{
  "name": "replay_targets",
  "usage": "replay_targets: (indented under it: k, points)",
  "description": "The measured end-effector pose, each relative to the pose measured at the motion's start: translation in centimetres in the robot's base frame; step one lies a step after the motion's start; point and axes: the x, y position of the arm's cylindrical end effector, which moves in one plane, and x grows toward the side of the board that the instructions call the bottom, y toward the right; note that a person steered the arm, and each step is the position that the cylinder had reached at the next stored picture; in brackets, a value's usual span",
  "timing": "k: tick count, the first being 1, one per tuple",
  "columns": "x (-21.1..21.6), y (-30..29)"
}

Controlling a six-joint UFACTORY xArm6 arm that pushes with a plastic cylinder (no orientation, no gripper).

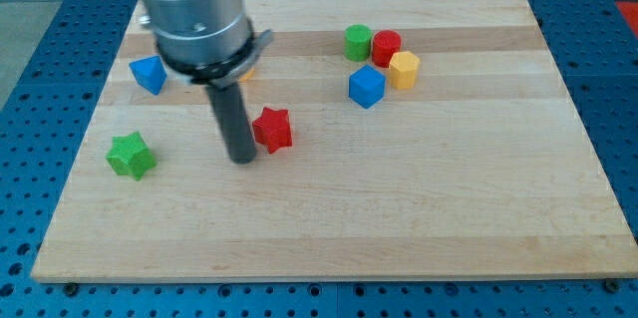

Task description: Slightly move the blue triangle to the left center of the board

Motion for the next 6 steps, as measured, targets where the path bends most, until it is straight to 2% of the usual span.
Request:
replay_targets:
  k: [1, 2, 4, 6]
  points:
    - [-4.6, 3.6]
    - [-5.8, 3.6]
    - [-5.5, -1.8]
    - [-8.9, -9.2]
